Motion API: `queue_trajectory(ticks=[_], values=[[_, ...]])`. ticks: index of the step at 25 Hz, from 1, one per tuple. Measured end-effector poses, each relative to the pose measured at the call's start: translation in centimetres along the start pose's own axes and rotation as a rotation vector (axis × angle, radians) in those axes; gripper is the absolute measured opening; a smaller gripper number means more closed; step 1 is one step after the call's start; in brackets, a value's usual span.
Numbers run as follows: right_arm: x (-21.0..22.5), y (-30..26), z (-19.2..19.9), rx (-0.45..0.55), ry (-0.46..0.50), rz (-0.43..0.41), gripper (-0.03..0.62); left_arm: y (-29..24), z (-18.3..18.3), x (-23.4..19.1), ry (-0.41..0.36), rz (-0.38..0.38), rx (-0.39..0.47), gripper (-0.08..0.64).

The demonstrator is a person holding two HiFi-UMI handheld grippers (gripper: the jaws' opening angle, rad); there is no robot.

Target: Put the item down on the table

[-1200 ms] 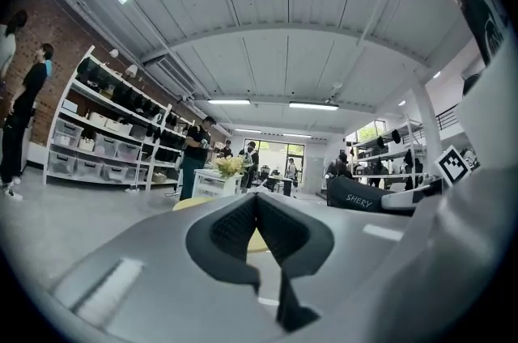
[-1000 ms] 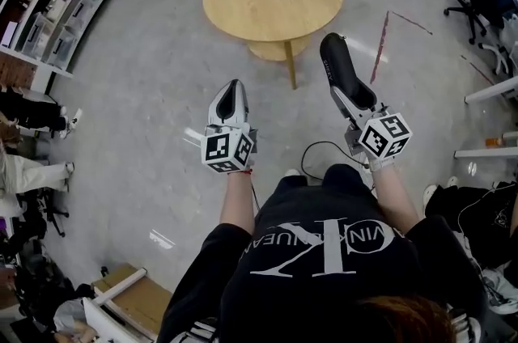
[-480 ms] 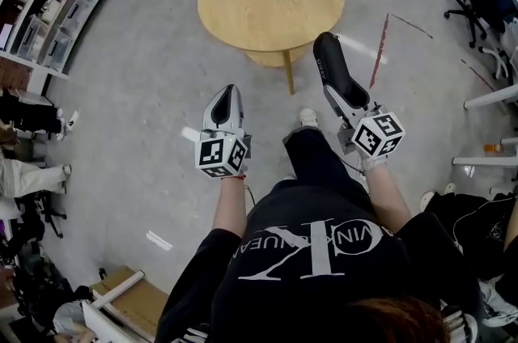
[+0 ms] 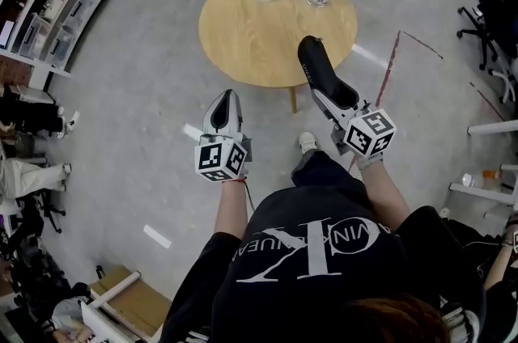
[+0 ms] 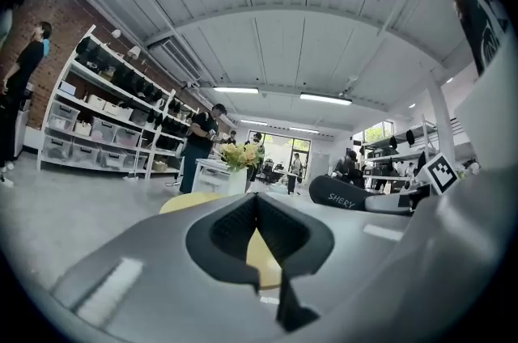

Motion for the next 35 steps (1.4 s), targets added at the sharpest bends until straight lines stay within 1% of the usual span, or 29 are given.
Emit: queue_trajectory(ticks=[5, 13, 16, 20, 25, 31, 35], values=[[2.8, -2.9, -0.1, -0.049, -0.017, -0.021, 0.265, -3.8, 0.9, -0.9, 0.018, -0.023, -0.038, 0.012], [6.8, -6.2, 0.2, -0.126, -0.026, -0.077, 0.265, -9.4, 1.0, -1.0, 0.024, -0.056, -0.046, 0.011], [8.6, -7.4, 0.2, -0.150, -0.019, -0.079, 0.265, -11.2, 1.5, -0.8, 0.024, -0.068, -0.055, 0.012], [10.3, -9.1, 0.3, -0.170, -0.014, -0.087, 0.265, -12.4, 1.9, -1.3, 0.025, -0.100, -0.056, 0.012], [10.8, -10.9, 0.9, -0.191, -0.025, -0.118, 0.265, -13.0, 2.5, -1.7, 0.023, -0.111, -0.067, 0.012], [11.0, -13.0, 2.4, -0.238, -0.051, -0.125, 0.265, -13.2, 3.7, -3.2, 0.035, -0.127, -0.122, 0.012], [11.6, -14.4, 3.5, -0.275, -0.069, -0.097, 0.265, -14.2, 4.5, -4.2, 0.035, -0.112, -0.164, 0.011]])
Point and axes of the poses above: the fingertips, and each gripper's own axes: y backward along the fingers, x to its right, z out of its underside, the point moved 1 cm from there along y, backward along the fingers, and after that the axes turned 2 degrees about y, right-handed, at the moved point
